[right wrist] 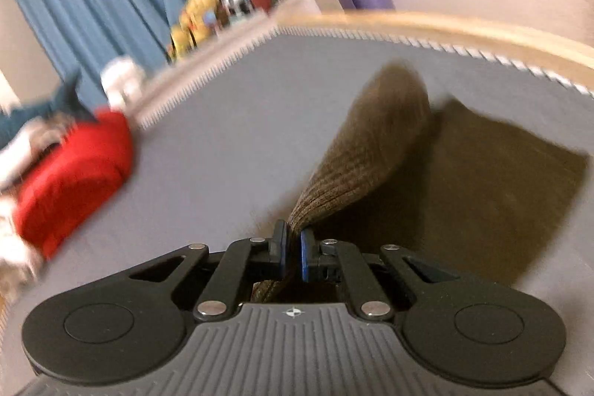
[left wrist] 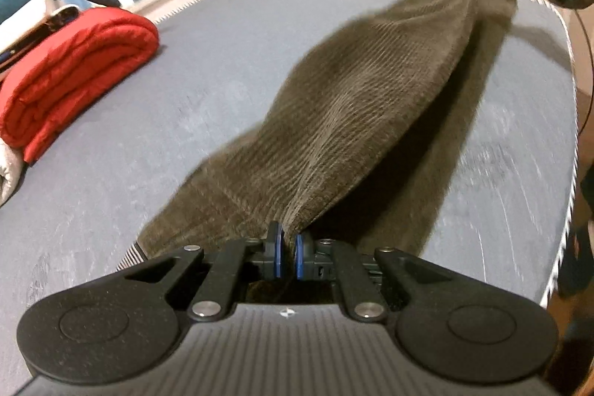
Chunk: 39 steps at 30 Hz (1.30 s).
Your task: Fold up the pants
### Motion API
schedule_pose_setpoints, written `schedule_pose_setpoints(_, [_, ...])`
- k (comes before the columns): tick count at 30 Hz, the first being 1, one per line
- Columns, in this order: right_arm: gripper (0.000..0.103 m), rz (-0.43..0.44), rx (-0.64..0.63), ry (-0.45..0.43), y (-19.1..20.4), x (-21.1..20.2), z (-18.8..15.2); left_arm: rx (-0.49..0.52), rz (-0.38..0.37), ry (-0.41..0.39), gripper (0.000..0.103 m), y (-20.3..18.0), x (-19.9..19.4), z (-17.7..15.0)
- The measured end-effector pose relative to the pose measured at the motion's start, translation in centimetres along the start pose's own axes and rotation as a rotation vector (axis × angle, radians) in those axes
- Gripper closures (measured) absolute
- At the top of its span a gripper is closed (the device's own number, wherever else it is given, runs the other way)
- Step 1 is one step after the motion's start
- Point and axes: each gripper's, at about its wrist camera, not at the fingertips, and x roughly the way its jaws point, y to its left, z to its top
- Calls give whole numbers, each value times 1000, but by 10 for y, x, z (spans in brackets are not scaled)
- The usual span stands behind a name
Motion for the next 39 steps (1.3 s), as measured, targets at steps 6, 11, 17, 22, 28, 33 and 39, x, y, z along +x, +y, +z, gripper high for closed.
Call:
schedule_pose_setpoints(6, [90,30,134,139,-39,18,-23,-41,-9,9,88,-1,3,10])
schedule_pose_setpoints(11, [74,32,281,82,-60,32,6,-243,-28,-69,79,26,-10,14])
schedule_pose_setpoints(17, [63,-39,463,0,-101,41,32,-363,-50,-117,61,42,-29,32])
schedule_pose_setpoints(22, [61,-111,567,-13,-144,46,30,-514,86,-177,51,61,-37,64])
schedule_pose_setpoints(28, [61,-104,509,35,-154,60,21,-497,185,-164,51,35,-7,75])
schedule_pose_setpoints(33, [74,-140,391,22,-141,73,23,-453,203,-165,51,33,6,79])
schedule_pose_setpoints(39, [89,-92,283,-47,-115,86,25,-493,185,-172,51,42,10,71])
